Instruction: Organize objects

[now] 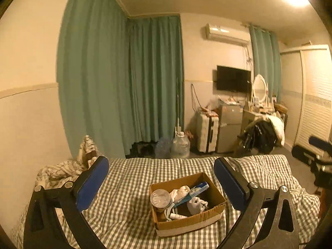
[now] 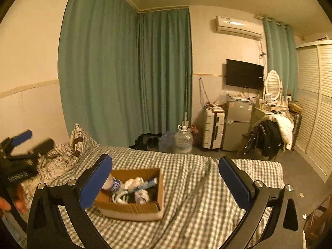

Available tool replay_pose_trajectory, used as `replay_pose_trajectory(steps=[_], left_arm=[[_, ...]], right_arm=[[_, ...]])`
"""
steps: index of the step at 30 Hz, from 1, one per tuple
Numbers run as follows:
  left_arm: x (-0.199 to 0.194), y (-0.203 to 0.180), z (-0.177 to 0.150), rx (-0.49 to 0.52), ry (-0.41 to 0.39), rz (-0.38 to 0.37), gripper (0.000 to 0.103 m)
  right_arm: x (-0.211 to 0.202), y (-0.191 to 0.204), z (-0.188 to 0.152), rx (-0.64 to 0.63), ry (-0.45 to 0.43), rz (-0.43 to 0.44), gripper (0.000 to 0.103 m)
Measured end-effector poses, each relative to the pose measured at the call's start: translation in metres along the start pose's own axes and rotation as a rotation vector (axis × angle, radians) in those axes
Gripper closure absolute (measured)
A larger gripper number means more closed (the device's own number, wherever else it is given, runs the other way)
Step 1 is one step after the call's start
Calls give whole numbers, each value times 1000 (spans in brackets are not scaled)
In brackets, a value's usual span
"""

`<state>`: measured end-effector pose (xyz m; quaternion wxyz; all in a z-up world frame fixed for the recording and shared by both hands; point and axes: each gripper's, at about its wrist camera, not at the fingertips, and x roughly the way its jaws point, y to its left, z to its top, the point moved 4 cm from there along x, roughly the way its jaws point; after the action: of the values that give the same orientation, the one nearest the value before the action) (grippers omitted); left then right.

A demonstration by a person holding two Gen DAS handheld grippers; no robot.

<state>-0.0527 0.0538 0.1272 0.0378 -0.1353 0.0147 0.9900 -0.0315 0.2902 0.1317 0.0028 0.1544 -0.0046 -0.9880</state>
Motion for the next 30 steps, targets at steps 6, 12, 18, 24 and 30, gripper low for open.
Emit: replay_pose_trajectory(steps=[6, 12, 18, 24, 30], left_arm=[[-25, 2, -32, -47, -22, 21, 0], [-26, 4, -78, -45, 6, 45, 0], [-15, 8, -125, -33, 48, 102, 0], [-9, 7, -148, -27, 85, 105, 0], [-5, 6, -154, 1, 103, 114, 0]], right_arm=[[-25, 0, -49, -19, -27, -38, 0], [-22, -7, -107, 32, -62, -65, 0], [1, -10, -134, 41, -29, -77, 0], [16, 0, -148, 17, 11, -65, 0], [21, 10, -152, -7, 27, -59, 0]])
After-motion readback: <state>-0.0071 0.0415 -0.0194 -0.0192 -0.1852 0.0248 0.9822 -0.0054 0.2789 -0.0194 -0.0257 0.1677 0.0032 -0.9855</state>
